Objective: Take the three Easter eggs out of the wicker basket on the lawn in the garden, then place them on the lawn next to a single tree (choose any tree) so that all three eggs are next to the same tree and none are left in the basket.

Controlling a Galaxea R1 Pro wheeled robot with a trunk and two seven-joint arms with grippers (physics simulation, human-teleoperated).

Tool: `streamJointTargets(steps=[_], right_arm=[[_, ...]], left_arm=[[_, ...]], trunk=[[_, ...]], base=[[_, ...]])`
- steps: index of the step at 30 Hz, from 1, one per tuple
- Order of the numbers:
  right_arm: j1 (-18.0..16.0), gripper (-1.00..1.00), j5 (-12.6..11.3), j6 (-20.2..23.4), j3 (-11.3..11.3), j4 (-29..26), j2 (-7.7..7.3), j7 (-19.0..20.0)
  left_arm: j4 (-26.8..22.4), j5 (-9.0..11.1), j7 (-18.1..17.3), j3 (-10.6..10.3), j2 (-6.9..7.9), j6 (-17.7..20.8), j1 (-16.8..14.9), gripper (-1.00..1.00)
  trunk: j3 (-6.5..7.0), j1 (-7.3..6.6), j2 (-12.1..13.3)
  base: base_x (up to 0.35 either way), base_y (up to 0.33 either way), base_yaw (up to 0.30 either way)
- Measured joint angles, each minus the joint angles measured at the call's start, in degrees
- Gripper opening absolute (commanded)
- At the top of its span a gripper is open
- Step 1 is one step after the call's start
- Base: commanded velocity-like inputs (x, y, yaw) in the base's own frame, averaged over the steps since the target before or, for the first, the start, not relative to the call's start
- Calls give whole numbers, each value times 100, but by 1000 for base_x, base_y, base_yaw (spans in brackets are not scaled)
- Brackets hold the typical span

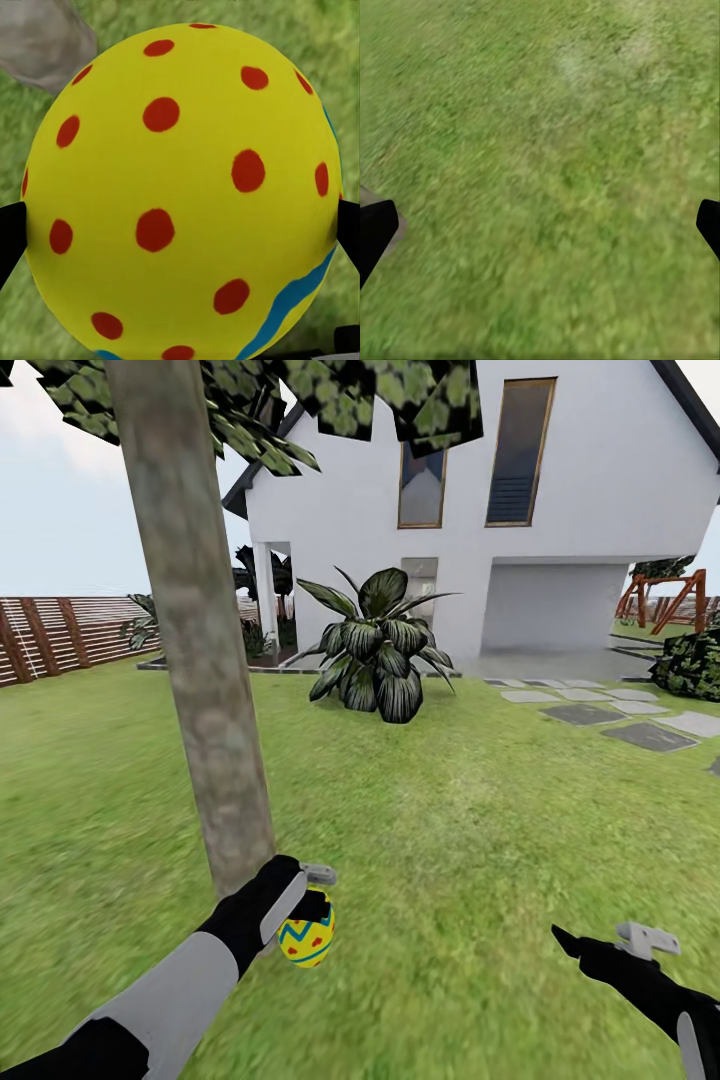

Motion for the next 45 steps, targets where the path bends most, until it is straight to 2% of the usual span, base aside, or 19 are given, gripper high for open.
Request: streamJointTargets(steps=[45], right_arm=[[0,100,-47,-40,-70,41,-12,15]], left_arm=[[15,15,12,3,-20,-49,0,-100]], trunk=[[-809,989,-1806]], base=[[0,0,0]])
